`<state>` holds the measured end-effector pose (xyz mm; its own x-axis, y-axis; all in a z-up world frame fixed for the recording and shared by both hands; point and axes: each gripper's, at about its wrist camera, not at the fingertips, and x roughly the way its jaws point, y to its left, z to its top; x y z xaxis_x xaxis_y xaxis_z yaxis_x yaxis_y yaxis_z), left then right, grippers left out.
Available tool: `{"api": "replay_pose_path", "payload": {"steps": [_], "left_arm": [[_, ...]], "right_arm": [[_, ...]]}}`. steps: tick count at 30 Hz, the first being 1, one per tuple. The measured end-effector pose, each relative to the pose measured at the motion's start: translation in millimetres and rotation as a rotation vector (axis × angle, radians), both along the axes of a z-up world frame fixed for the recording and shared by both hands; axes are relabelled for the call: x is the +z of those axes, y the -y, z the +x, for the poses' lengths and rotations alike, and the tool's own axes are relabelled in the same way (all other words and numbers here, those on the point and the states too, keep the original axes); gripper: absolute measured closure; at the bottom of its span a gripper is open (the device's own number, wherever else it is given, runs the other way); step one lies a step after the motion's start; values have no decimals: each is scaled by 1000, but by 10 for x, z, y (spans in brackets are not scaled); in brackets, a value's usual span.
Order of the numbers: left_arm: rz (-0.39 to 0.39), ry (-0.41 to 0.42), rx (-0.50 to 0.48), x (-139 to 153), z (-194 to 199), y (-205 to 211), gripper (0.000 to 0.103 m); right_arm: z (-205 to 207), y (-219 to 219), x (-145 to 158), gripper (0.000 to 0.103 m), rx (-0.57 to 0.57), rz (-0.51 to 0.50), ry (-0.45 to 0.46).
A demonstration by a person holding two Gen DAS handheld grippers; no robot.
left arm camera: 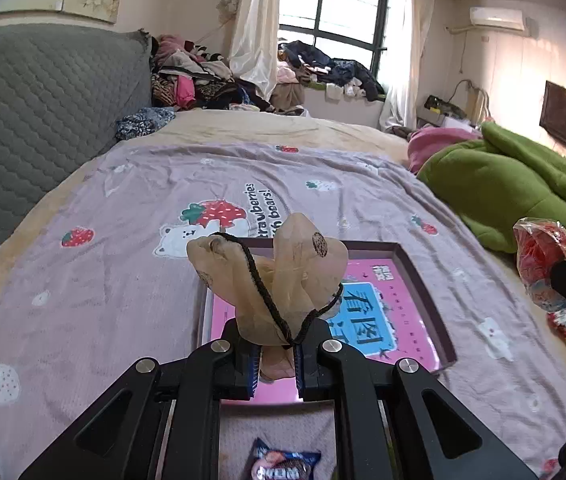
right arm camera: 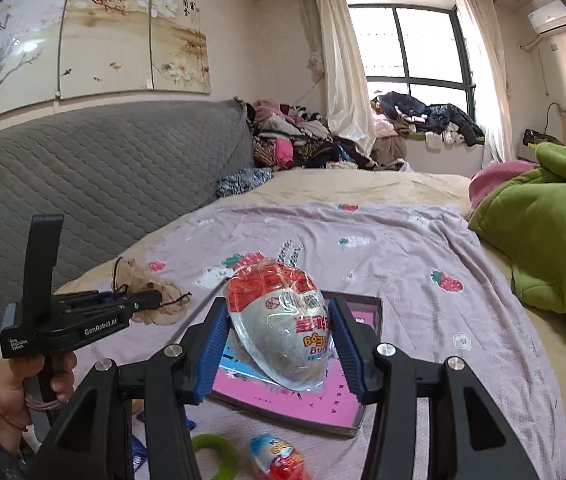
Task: Organize objects
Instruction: 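Carry the plush toy with the left gripper over the pink book tray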
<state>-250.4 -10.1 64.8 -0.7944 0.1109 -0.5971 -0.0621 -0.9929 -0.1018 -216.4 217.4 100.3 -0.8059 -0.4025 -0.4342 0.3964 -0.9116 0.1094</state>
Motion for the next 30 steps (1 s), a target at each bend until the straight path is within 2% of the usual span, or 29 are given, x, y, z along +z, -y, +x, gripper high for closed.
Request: {"api": "replay_pose_path", "payload": {"steps": [6,11,14,20,30], "left_arm": [[-39,13,-15,-179,-243,-48,90],[-8,32,-7,-364,-408,25,90],[-36,43,-1,-488,-472,25,90],[-86,89,8,-770,-555,-17,90],[-49,162,-25,-1086,-648,146,88]], "right_arm": [[-265,46,-275,52,-20,27,20],[-494,85,-509,52,-34,46,68],[-607,107,-622,52,-45,81,81],[-813,165,-964,52,-32,146,184],[-981,266,-1364,52,-42,218,276]]}}
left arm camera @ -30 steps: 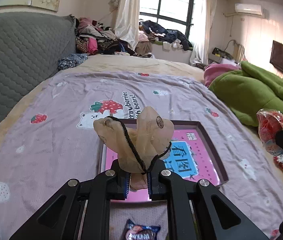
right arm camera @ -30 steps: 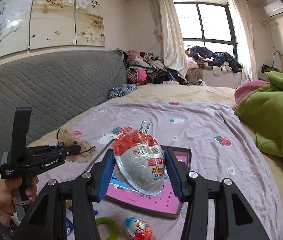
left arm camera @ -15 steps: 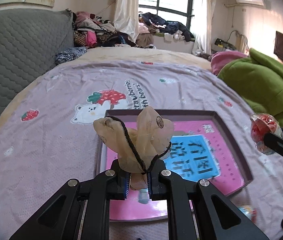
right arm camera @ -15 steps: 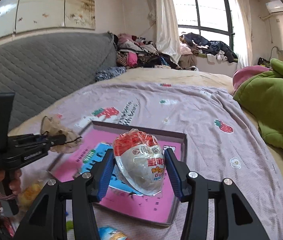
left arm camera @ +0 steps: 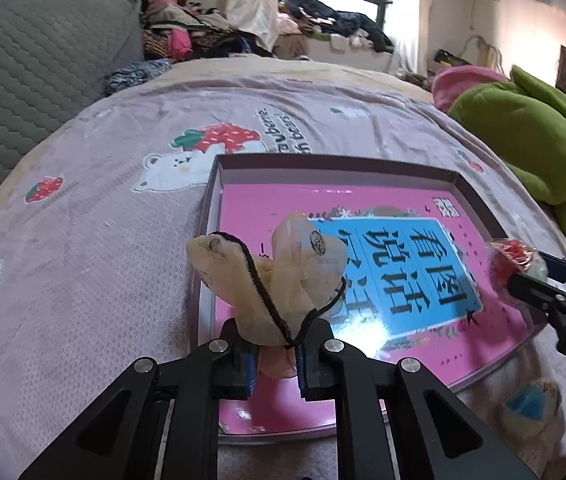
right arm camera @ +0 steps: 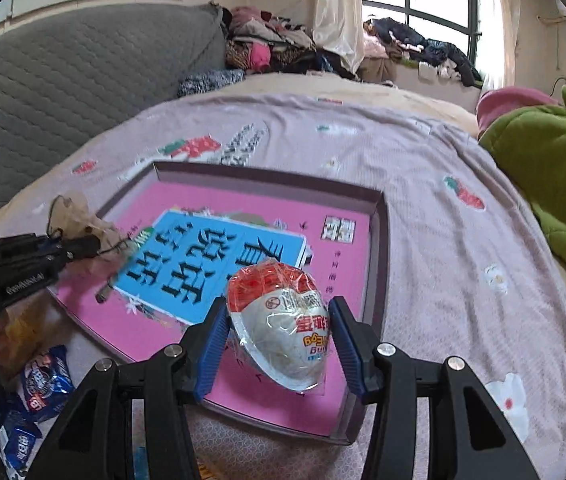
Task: Organize objects
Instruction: 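Carry the plush toy with the left gripper over the pink book tray, then lower the plush toy into the tray and open the left gripper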
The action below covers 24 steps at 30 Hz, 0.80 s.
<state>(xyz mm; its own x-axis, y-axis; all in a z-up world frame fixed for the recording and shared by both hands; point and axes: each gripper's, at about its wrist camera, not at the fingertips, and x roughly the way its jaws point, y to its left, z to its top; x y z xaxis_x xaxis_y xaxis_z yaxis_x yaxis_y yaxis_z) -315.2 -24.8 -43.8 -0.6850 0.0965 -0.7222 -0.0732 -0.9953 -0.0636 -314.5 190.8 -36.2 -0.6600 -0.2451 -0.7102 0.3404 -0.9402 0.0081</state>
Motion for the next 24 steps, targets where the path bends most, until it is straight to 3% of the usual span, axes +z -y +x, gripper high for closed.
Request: {"api": "replay_pose_path", "payload": {"steps": [13,24], "left_arm": [[-34,30,-36,-70,15,-39,81],[-5,31,-56,-42,60,-74,55]], "right_arm": [[-64,32,-150,52,-8,45,43],[-79,-3,-151,51,-32,21,46]]}}
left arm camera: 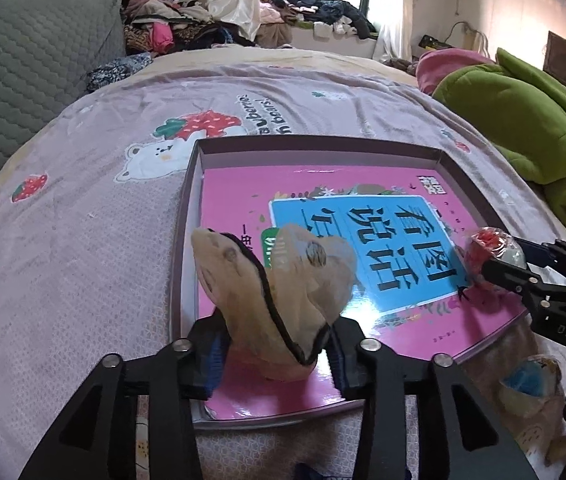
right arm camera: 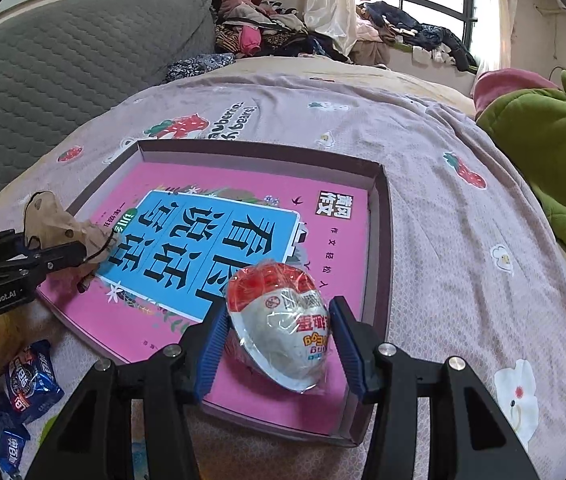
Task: Organize objects
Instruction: 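Lower the plush toy into the tray and open the left gripper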
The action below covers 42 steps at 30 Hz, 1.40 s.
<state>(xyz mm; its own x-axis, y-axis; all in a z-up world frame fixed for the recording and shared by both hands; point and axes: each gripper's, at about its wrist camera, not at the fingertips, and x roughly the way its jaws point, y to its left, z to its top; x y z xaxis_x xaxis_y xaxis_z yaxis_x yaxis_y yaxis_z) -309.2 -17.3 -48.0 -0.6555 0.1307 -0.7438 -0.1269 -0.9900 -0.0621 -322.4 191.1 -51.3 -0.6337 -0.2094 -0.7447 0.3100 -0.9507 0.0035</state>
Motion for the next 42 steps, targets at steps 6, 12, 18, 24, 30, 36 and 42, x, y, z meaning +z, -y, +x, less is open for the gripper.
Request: {"api": "replay_pose_path", "payload": {"steps": [6,12,18,24,30,36,42], "left_arm": [[-13,-31,-3,55,40,-8,44],[18,-67,11,143,66,45,38],[62,-101,-1,242,120,63,32],[67,-173,-15,379,218,17,31],[100,-220,15,569,359,89,31],[110,-216,27,725,578,108,31],[84,-205,38,908,896,69,30]], "right_arm": [[11,-1,6,51,-6,4,-11],[54,9,63,46,0,4,-53],[103,6,167,45,2,-18,-81],[207,-9,341,45,1,-39,-111],[400,50,585,44,27,-27,-148],[584,66,813,43,23,-40,-150],[828,2,1131,42,12,-52,-172]]}}
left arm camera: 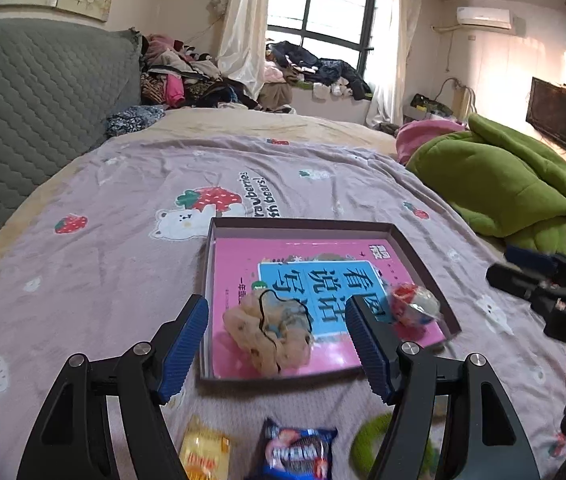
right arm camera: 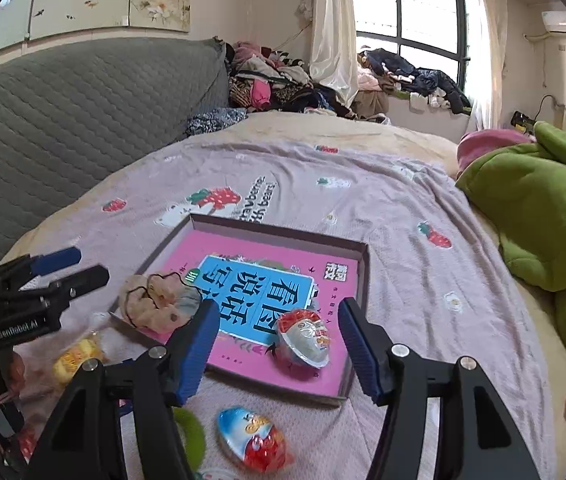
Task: Organize objects
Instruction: 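Lower the plush toy into the tray and open the left gripper, then withdraw the left tool from the tray back toward the snacks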
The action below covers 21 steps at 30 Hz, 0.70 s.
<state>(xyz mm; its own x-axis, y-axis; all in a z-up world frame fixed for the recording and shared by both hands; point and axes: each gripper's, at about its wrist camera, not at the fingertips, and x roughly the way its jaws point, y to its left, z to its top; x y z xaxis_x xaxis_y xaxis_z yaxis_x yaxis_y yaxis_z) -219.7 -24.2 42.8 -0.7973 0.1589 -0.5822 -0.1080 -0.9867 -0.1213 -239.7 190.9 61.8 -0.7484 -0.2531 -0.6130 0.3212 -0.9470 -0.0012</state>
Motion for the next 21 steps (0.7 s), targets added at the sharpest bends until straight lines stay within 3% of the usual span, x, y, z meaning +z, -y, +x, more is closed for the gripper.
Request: {"api": "replay_pose_path", "payload": {"steps": [7,14,21], "left_arm": [[-23,-21,-9,419,401,-91,30],[-20,0,-2,619,781,-74,30],[-74,-13,23,806,1098,-27,29]], "right_arm": [[372,-104,337,39,-15,-3,-20],[653,-149,477,35,-35,-21,-10],[953,-129,585,34,-34,-35,-28]]}}
